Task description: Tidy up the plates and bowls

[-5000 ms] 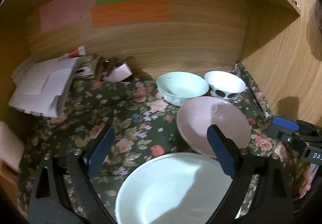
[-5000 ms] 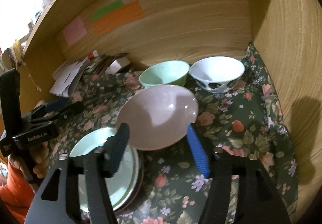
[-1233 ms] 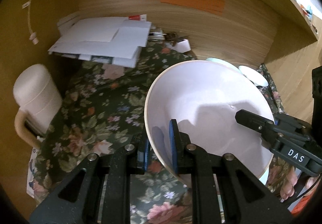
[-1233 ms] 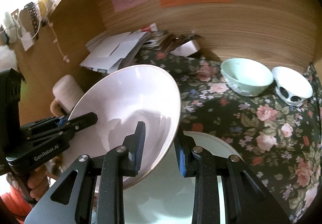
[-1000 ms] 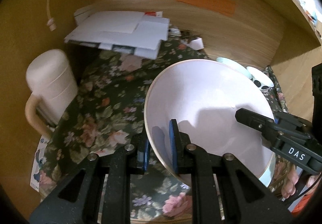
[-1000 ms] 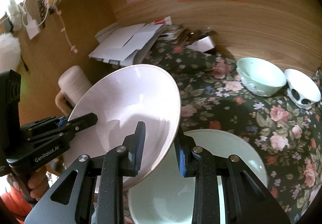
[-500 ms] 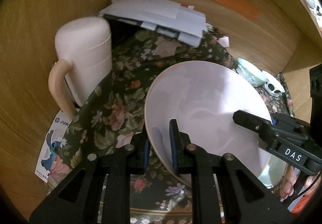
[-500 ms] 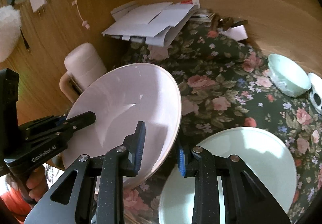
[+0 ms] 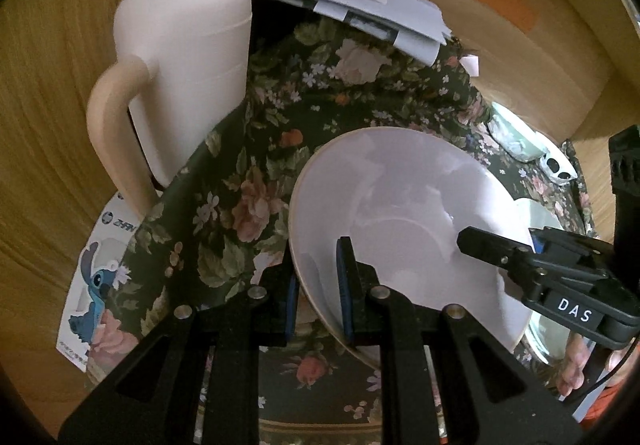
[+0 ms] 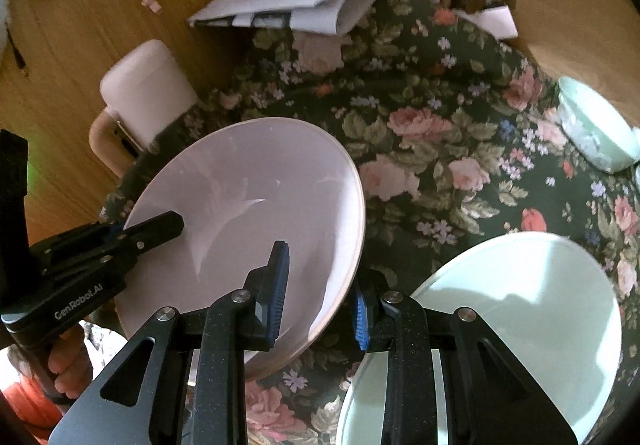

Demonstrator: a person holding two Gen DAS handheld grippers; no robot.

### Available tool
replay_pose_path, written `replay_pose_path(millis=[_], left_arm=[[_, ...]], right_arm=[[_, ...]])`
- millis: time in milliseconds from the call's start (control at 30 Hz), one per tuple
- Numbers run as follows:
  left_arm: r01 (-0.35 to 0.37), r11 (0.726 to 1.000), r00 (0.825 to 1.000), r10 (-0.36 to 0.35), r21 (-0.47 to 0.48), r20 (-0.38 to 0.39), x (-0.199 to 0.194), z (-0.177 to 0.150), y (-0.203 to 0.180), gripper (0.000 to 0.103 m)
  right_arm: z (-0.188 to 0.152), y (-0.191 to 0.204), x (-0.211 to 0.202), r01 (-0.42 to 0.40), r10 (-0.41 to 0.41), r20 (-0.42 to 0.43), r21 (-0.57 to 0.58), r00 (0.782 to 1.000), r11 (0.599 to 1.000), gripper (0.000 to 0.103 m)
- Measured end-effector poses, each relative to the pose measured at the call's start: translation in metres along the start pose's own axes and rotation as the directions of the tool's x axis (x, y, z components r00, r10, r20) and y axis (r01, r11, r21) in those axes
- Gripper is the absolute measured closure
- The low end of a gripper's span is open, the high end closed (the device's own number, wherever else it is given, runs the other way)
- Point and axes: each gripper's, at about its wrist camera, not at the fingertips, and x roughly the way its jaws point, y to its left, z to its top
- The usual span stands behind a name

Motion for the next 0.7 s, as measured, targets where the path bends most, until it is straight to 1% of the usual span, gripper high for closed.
replay_pose_path(millis=[67,167,267,367,433,467,533,600,700], left_arm=[[0.010,1.000,1.000,-0.010,-0.005,0.015,0.001,-0.001,0.001,0.086],[0.011,1.000,1.000,-0.011,0.000,0.015,0.001,-0.001,0.000,0.086],[-0.008,1.000,1.000,0.008,0.014,0.025,0.000,-0.001,-0.002,0.086],[-0.031,0.999,0.999,0.030,0.025,0.043,-0.005,0.000,-0.006,0.083],[-0.045,0.999,0.998,0.043,0.026,0.055,-0.011,0.002,-0.008,0.083],[-0.050,0.998,0.997,0.048,0.026,0.060,-0.013,0.004,-0.009,0.083],[-0.065,0.997,0.995,0.063,0.027,0.081,-0.020,0.008,-0.011,0.080],[-0.073,0.997,0.992,0.070,0.030,0.103,-0.028,0.012,-0.015,0.069],[-0.080,0.996,0.986,0.073,0.047,0.147,-0.041,0.017,-0.026,0.060]], right_arm=[[0.000,0.000,0.001,-0.001,0.001,-0.008,-0.003,1.000,1.000,0.075],[0.001,-0.001,0.002,0.000,0.000,-0.017,-0.001,1.000,1.000,0.075],[0.001,-0.004,-0.003,-0.003,0.003,-0.005,0.005,1.000,1.000,0.075],[0.002,-0.006,-0.017,0.006,-0.006,0.043,0.003,0.999,1.000,0.066],[0.002,-0.007,-0.026,0.022,-0.021,0.075,-0.004,0.997,1.000,0.057],[0.002,-0.009,-0.031,0.029,-0.029,0.094,-0.005,0.995,1.000,0.055],[0.002,-0.013,-0.040,0.036,-0.036,0.118,-0.003,0.992,0.999,0.054],[0.001,-0.019,-0.049,0.038,-0.039,0.138,0.004,0.990,0.999,0.054],[-0.002,-0.029,-0.062,0.045,-0.047,0.167,0.015,0.985,0.999,0.054]])
